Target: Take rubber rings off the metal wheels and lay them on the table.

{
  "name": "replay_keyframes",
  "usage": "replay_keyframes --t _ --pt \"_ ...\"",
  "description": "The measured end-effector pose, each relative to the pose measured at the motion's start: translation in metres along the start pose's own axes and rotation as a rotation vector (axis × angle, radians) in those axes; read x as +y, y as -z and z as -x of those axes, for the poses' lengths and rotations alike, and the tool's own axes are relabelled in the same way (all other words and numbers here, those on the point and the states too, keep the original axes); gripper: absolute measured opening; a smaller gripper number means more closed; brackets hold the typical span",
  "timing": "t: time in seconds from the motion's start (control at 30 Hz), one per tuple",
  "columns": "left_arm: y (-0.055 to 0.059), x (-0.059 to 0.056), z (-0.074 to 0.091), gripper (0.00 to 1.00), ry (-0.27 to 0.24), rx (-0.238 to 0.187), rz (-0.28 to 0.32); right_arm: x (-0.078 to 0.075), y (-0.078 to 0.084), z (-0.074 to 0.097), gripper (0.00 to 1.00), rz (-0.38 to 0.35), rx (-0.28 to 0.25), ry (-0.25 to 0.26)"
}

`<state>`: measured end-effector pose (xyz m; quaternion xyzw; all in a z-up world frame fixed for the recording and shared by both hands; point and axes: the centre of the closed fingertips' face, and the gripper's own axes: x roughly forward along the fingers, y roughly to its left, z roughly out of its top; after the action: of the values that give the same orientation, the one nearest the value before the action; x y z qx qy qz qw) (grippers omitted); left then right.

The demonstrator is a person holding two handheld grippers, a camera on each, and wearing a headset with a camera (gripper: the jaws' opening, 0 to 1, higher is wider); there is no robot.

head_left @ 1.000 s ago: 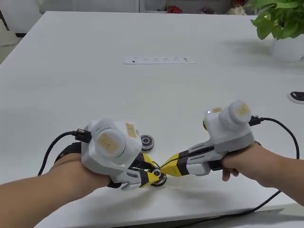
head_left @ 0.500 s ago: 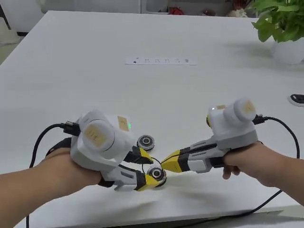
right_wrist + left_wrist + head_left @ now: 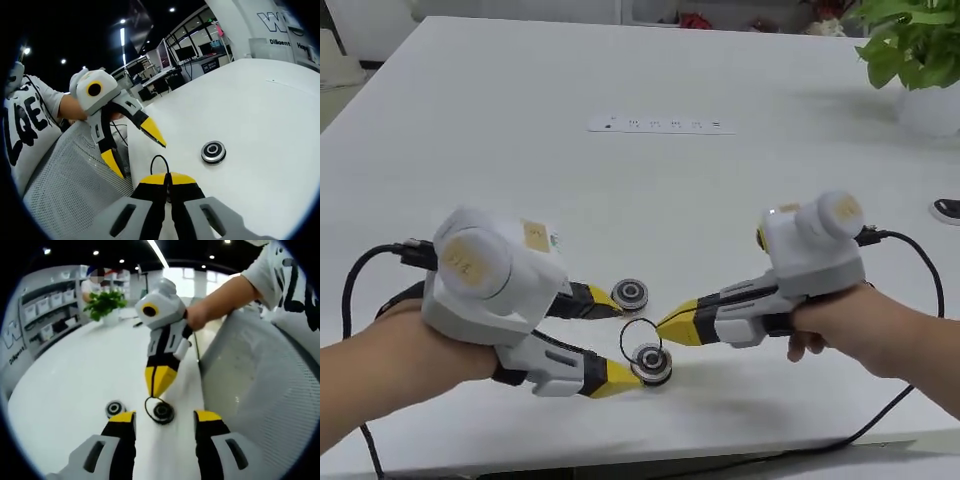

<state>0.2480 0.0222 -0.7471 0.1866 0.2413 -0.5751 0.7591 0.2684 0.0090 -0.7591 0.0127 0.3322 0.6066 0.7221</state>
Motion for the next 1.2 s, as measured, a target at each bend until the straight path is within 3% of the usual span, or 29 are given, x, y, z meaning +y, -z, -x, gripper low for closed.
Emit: replay_keyframes --t 0.43,0.83,1.2 --pt "0.022 0.011 0.016 0.59 -0.050 0.026 0.039 -0.004 -0.009 -0.022 0.00 0.028 0.023 0.014" --pt "0.032 0.014 0.021 0.61 -0.071 0.045 0.056 -0.016 -0.007 -0.039 0.00 0.054 0.048 0.070" --pt "0.036 0.014 0.020 0.61 -0.069 0.063 0.057 -0.023 0.000 -0.043 0.04 0.087 0.080 0.104"
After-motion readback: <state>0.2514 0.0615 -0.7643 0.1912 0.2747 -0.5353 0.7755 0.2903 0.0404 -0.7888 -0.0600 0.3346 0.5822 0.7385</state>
